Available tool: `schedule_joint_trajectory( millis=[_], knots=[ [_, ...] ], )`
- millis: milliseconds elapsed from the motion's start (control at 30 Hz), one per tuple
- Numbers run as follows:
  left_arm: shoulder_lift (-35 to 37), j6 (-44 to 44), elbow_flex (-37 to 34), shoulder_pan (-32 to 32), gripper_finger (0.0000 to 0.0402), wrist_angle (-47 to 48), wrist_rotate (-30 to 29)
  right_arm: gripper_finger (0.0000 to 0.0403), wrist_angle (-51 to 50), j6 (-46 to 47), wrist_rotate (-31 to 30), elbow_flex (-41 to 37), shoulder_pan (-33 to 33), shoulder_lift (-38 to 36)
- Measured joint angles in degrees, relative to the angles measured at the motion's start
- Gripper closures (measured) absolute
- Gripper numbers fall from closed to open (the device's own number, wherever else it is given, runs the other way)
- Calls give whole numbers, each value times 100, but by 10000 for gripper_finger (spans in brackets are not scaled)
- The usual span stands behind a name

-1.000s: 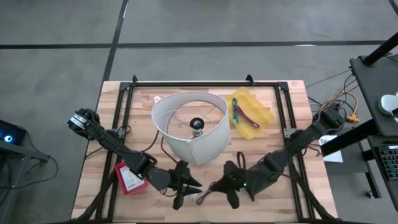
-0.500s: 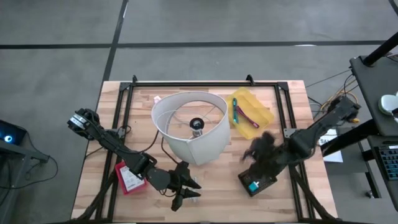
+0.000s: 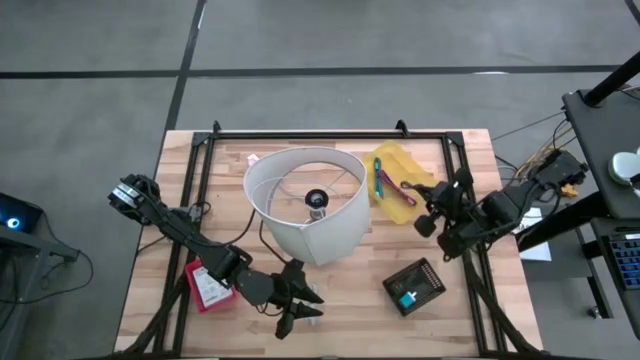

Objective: Pick and place items into bin
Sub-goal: Put the dark blue USB cable into the yellow bin

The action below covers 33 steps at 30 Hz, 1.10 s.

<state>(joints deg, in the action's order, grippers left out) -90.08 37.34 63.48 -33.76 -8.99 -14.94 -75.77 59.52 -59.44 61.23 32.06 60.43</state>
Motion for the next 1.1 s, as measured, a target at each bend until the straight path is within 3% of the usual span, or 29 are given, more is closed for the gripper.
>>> schedule_joint_trajectory(
  millis=[267,500,700,933,1100],
  knots=[
    [0,0,-2,0,283,-1,2,392,-14,-507,-49,-291,-858,34],
    [0,135,-4,0,283,1,6,392,163,-640,638,-811,-1538,-168],
    [0,132,-9,0,283,6,4,392,929,-1245,1167,-1160,-1932,-471],
    [0,133,-11,0,283,7,2,392,1529,-1646,1323,-1532,-2446,-724],
    [0,133,-11,0,283,7,1,392,2836,-2332,1402,-1849,-2891,-843]
  ],
)
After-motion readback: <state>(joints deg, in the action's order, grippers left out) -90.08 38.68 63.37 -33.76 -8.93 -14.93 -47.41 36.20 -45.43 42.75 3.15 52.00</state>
